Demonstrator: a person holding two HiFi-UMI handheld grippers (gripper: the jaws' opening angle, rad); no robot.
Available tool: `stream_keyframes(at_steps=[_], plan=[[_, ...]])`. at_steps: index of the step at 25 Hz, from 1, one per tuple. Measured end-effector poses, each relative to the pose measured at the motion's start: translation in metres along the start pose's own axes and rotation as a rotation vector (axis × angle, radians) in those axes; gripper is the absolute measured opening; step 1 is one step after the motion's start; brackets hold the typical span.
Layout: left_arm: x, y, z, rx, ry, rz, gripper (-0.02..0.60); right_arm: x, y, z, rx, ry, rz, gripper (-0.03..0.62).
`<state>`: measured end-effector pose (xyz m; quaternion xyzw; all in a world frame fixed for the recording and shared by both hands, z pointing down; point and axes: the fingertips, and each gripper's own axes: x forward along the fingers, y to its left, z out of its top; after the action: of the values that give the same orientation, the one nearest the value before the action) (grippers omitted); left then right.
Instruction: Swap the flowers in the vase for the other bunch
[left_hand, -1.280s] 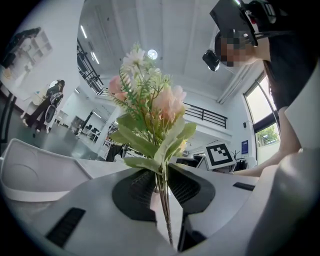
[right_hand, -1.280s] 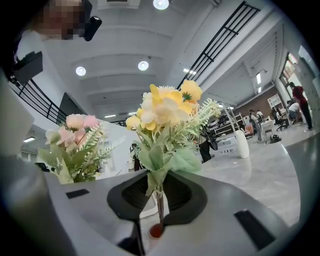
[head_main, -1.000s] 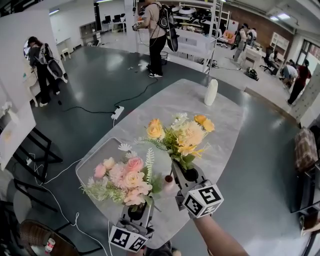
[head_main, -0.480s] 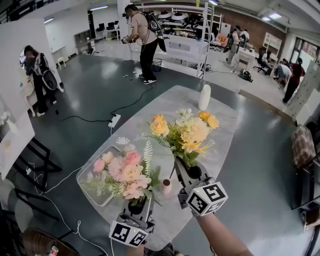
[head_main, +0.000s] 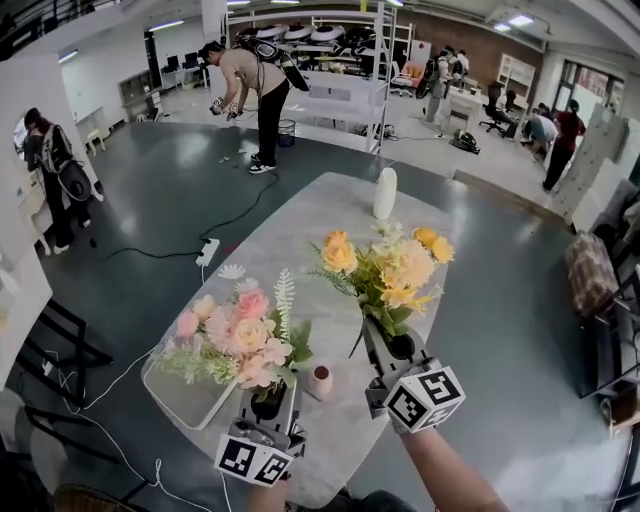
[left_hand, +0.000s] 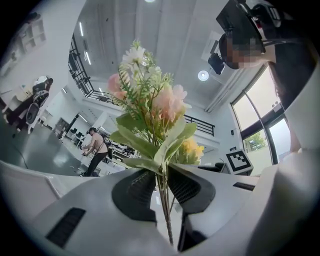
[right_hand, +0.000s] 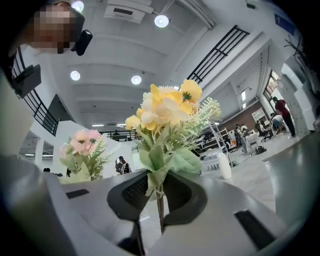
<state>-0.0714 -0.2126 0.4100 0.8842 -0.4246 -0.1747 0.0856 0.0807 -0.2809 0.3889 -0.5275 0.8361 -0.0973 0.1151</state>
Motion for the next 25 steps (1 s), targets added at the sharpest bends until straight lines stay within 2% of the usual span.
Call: stream_keyframes(at_steps=[11,25], plan=[[0.014,0.026,0.01,0.006,-0.017,-0.018,0.083,-0.014,-0.011,-0.009,0.02,-0.012,-0.074,0.066],[0.023,0.036,0.014,0.019,-0.027,0.033,0.083,-0.021,-0.022,-0.011,0.051,0.011,-0.06,0.066]])
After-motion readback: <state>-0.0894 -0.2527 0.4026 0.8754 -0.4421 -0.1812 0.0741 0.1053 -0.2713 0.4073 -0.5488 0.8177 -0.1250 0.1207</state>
